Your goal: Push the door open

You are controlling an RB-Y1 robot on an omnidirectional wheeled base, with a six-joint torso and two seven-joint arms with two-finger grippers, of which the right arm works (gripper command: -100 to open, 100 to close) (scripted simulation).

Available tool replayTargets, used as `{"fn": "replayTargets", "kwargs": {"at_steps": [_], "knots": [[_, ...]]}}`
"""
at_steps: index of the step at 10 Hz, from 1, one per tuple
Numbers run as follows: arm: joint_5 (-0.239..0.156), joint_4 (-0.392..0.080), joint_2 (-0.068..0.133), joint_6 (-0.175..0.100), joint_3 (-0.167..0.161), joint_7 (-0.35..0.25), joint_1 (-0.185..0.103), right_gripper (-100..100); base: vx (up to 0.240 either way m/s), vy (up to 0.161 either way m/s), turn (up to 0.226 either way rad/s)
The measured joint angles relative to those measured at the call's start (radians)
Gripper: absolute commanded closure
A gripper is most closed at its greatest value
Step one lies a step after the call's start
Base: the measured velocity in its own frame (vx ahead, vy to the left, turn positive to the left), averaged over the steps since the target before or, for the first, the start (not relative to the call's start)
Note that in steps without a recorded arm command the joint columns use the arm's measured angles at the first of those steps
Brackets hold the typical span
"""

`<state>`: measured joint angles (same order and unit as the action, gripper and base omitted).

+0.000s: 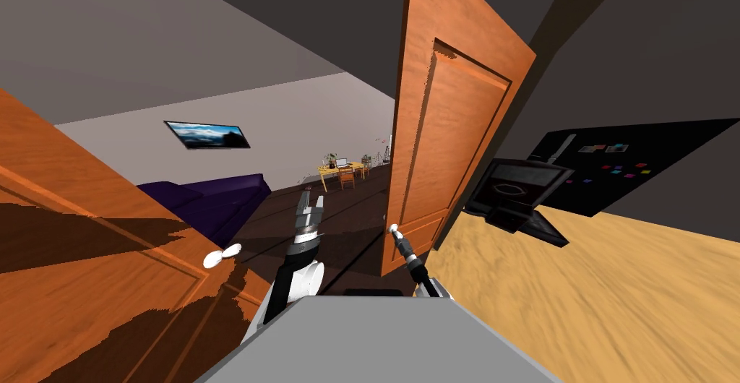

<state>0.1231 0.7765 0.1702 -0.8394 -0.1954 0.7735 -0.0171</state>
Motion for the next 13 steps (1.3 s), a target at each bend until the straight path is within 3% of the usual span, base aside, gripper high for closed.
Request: {"fn": "replayTargets", "kwargs": {"at_steps": [13], "knots": [[-0.093, -0.019, -0.013, 0.004, -0.058, -0.313, -0.028, 100, 0.044, 0.017, -0.044]]}}
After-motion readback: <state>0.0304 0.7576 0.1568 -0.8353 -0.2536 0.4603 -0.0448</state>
